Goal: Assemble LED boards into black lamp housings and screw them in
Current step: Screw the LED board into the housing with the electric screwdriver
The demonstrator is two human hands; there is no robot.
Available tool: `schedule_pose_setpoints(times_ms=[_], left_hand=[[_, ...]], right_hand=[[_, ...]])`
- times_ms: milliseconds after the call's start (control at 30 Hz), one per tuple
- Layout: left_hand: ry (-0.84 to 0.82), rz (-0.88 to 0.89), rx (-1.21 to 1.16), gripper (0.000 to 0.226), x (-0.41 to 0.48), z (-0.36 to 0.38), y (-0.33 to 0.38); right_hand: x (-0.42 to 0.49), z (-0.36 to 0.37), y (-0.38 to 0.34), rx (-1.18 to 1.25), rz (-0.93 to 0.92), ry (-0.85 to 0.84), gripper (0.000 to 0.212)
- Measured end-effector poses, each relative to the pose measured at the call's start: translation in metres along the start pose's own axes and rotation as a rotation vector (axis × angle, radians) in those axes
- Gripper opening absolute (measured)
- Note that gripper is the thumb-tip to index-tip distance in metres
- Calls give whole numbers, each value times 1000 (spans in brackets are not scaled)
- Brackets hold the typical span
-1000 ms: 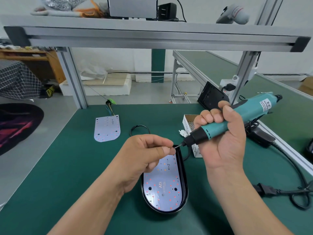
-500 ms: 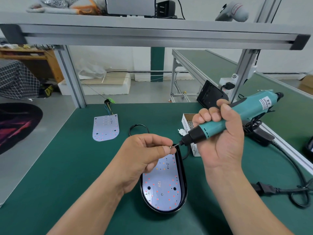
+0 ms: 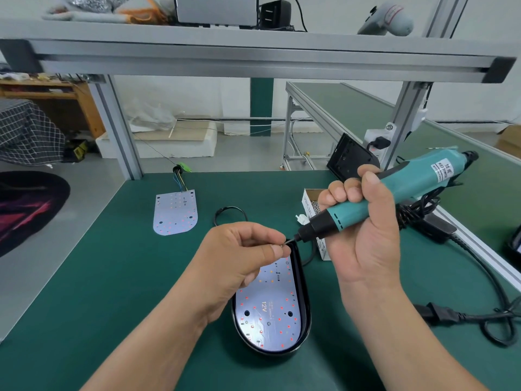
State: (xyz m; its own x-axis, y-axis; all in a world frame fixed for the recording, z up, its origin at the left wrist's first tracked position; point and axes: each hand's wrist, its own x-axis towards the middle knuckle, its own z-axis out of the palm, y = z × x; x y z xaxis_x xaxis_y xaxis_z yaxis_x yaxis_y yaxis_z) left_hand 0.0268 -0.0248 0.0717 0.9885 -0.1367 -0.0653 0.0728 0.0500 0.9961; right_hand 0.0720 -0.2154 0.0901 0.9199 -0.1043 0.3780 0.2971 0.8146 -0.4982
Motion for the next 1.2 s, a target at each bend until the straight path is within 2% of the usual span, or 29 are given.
schedule_pose_setpoints(times_ms=[167,400,900,1200], left_hand=[[79,54,73,15,0,3,-1],[88,96,176,16,-2,4,-1],[93,109,202,16,-2,5,0],[180,163,354,23,-2,7,-3]], right_hand=[[-5,3,8,-9,33,-3,4],[-2,1,-1,19,9,32,7],[-1,0,-1,-2,23,11,7],[-3,-2,7,-73,35,13,2]])
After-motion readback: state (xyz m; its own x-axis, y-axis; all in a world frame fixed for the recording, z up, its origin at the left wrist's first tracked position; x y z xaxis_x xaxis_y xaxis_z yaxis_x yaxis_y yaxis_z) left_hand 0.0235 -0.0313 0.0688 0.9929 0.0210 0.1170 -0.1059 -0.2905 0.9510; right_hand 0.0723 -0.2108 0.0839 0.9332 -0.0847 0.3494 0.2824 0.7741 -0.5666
